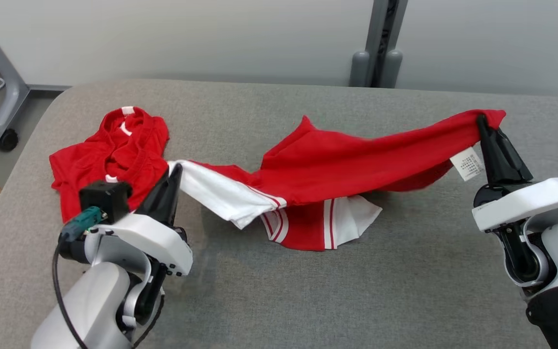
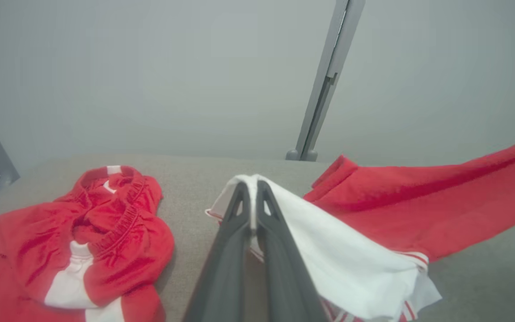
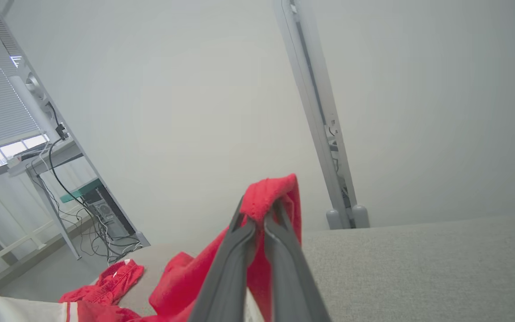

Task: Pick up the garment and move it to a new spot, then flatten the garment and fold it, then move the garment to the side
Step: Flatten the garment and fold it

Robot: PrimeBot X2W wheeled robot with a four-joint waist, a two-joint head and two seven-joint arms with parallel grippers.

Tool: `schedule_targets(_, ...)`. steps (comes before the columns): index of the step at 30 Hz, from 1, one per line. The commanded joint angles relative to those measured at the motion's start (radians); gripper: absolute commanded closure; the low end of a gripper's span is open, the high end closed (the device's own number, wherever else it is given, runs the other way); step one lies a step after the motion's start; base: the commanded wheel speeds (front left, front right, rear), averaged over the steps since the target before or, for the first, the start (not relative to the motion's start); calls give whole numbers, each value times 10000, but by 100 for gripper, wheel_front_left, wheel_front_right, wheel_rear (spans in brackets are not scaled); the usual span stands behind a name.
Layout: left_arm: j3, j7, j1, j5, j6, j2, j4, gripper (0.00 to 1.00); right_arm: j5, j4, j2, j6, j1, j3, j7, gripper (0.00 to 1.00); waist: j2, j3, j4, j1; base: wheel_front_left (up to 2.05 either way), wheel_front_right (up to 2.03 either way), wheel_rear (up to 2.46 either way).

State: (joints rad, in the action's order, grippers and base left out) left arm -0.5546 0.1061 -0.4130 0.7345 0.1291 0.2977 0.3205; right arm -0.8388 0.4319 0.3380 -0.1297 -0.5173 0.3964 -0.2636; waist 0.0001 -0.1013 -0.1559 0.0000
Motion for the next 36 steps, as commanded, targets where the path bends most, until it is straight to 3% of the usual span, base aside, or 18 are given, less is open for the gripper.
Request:
schedule_targets(1, 125, -160, 11, -79, 139, 309, -622, 100, 180, -451, -24, -20, 251, -276, -32, 100, -1, 354, 368, 0, 0, 0, 0)
schedule_targets(7, 370, -875, -443, -287, 490, 1133, -2795, 100, 428, -1742, 1, -20, 545, -738, -32, 100, -1, 822, 942, 0, 0, 0, 0)
schedule_targets(15, 780, -1581, -1616, -652, 758, 1873, -4543, 100, 678, -3014, 377, -20, 265, -1124, -7, 100, -1, 1167, 1542, 0, 0, 0, 0)
schedule_targets(23, 1080, -1834, -2170, -820, 973, 2168, -5338, 100, 885, -4207, 571, -20, 741, -2007, 567, 100, -1, 1258, 1792, 0, 0, 0, 0)
schedule_targets(28, 1137, -2096, -1850, -612, 1130, 2277, -5639, 100, 1129, -5064, 319, -20, 1443, -2625, 1302, 100, -1, 1147, 1917, 0, 0, 0, 0)
schedule_targets(36, 1240, -2170, -2310, -202, 725, 2234, -5012, 100, 1241, -5303, 87, -20, 1280, -2697, 1875, 100, -1, 504, 2112, 0, 0, 0, 0)
